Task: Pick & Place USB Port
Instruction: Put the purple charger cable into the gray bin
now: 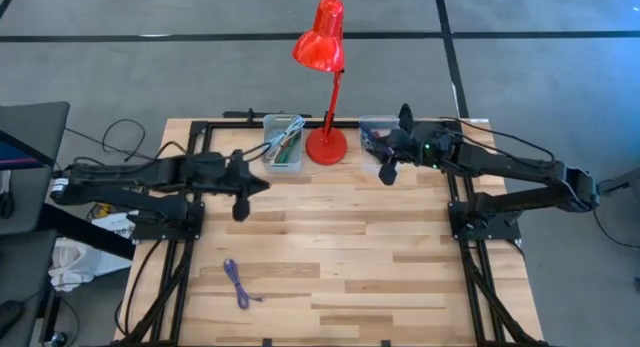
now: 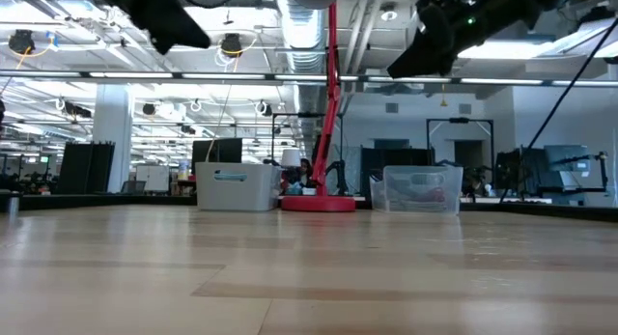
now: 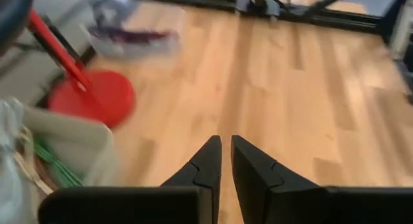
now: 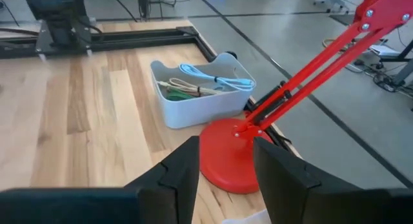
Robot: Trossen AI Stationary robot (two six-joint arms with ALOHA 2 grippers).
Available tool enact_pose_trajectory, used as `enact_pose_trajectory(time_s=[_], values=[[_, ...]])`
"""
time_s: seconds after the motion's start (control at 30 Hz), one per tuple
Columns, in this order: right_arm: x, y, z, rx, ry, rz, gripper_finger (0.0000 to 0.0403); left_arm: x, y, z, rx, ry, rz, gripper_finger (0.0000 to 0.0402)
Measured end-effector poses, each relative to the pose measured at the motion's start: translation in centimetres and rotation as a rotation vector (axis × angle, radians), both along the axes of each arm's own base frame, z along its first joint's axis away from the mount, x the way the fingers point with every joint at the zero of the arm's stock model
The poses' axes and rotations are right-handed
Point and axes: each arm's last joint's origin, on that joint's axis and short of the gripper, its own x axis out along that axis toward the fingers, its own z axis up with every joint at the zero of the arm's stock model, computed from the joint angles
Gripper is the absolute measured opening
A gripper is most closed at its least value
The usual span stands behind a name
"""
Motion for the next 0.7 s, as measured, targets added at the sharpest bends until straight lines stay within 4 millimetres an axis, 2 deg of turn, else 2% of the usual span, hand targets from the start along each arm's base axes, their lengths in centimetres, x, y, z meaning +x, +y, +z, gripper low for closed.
enact_pose_trajectory(time_s=[0.1, 0.33, 0.47, 0.7], values=[[0.1, 0.4, 0.1, -0.002, -0.007, 0.009, 0.0134, -1.0, -0.7, -0.6, -0.080, 0.071, -0.034, 0.0036], [0.4, 0.7, 0.3, 0.032, -0.057, -0.005, 0.0135, -1.7, -2.1, -2.5, -0.228, 0.290, -0.075, 0.0037], [0.6, 0.8, 0.8, 0.035, -0.113, -0.005, 0.0136, -1.7, -2.9, -3.0, -0.354, 0.361, -0.136, 0.0047], [1.3, 1.1, 1.3, 0.025, -0.192, -0.004, 0.0133, -0.7, -4.6, -4.0, -0.443, 0.484, -0.190, 0.0078]])
